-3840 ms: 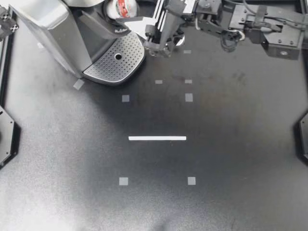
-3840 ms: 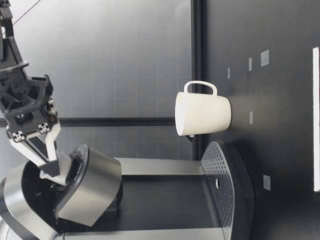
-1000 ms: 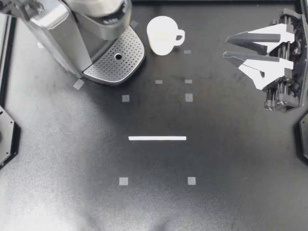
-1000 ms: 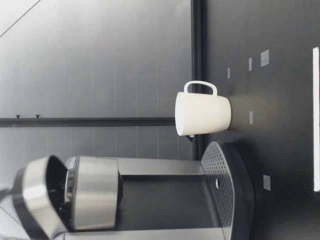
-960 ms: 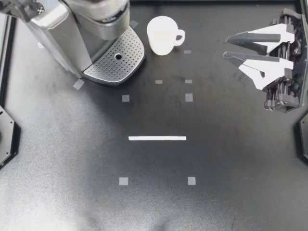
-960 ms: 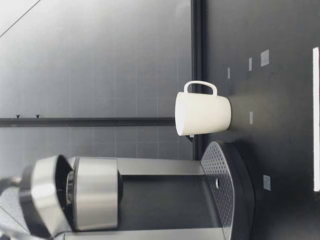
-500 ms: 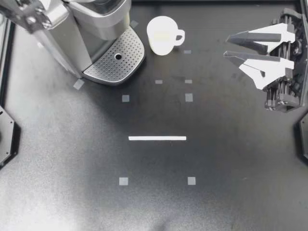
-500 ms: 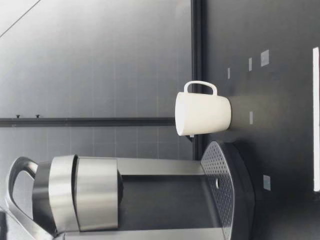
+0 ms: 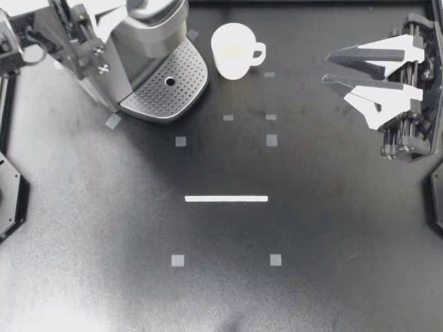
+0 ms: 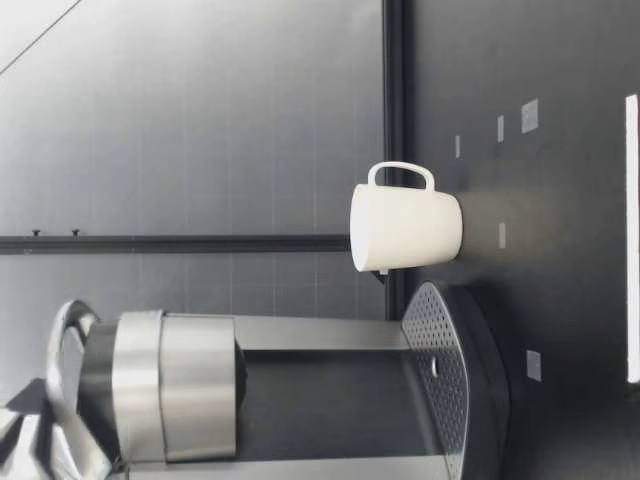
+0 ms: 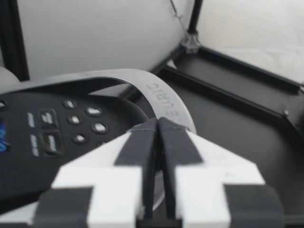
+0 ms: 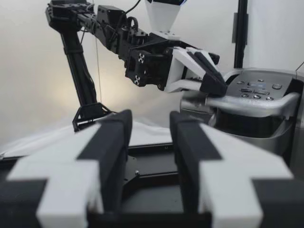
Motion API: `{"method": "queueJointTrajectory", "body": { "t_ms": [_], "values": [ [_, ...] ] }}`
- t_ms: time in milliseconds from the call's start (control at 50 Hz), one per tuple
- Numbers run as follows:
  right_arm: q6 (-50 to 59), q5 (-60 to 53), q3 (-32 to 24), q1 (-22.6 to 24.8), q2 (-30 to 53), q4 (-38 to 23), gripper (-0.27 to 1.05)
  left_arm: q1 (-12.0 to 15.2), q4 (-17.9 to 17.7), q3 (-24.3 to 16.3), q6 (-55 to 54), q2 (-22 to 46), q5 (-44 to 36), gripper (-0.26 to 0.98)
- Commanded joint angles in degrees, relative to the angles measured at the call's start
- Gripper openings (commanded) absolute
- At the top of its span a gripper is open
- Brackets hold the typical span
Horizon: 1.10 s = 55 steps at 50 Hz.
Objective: Place the coffee capsule inside the capsule container, then place the cup onto the center of the cup tray.
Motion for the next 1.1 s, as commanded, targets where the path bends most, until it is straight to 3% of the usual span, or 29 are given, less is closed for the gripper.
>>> {"method": "queueJointTrajectory", "body": {
  "t_ms": [0, 180, 320, 480, 620, 740, 880, 1080],
  "values": [
    [0.09, -0.53, -0.53, 0.26, -0.35, -0.09, 0.42, -0.09, -0.18, -0.18, -0.18, 0.44, 0.26, 0.11],
    [0.00, -0.18, -0.53, 0.26, -0.26, -0.09, 0.42, -1.32, -0.26, -0.70, 0.35, 1.67, 0.62, 0.11],
    [-0.26, 3.43, -2.20, 0.09, 0.35, 0.00, 0.42, -6.33, 0.09, -3.08, 2.02, 2.46, 7.47, 0.11],
    [-1.67, 16.26, -6.94, -2.72, 1.49, -0.18, 0.42, -14.15, -0.79, -6.59, 8.53, 2.99, 23.29, 0.11],
    [-3.60, 24.17, -10.11, -5.27, 1.58, -0.18, 0.42, -19.60, -7.82, -10.55, 20.04, 3.43, 35.86, 0.11],
    [-5.71, 31.99, -13.36, -8.88, 2.90, -0.44, 0.43, -22.85, -18.46, -15.47, 33.75, 5.19, 47.11, 0.11],
    [-8.44, 41.75, -18.37, -13.27, 5.98, -2.37, 0.43, -25.75, -27.69, -22.24, 44.30, 6.33, 55.11, 0.11],
    [-13.54, 51.42, -24.17, -16.88, 9.67, -2.81, 0.44, -31.73, -31.73, -27.07, 47.72, 3.78, 55.81, 0.11]
  ]
}}
